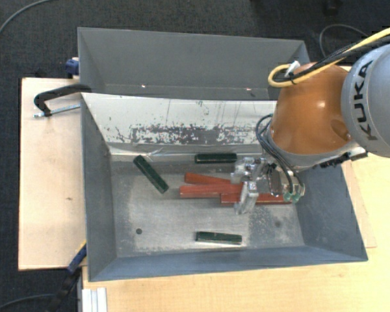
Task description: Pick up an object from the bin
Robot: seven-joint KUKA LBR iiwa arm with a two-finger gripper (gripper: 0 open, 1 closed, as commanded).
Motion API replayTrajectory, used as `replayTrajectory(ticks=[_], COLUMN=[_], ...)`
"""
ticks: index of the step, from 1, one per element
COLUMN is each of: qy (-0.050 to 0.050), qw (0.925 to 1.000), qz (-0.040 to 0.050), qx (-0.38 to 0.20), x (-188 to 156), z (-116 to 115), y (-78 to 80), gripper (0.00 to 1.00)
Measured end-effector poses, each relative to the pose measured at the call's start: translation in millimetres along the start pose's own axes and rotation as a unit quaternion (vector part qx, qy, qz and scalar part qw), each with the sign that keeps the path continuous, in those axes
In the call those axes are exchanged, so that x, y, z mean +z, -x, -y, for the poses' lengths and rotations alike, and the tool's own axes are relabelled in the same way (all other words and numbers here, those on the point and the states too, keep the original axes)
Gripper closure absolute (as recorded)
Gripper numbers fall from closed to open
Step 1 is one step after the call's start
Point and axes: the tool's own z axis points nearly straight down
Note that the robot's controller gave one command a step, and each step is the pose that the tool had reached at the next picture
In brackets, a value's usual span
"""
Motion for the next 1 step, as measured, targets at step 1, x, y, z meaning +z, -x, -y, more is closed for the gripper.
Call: replayTrajectory(ticks=[1], qy=[-0.001], qw=[0.9998], qz=[-0.0022], qx=[-0.018], x=[-29.8], z=[3.1], y=[-4.9], gripper=[1.0])
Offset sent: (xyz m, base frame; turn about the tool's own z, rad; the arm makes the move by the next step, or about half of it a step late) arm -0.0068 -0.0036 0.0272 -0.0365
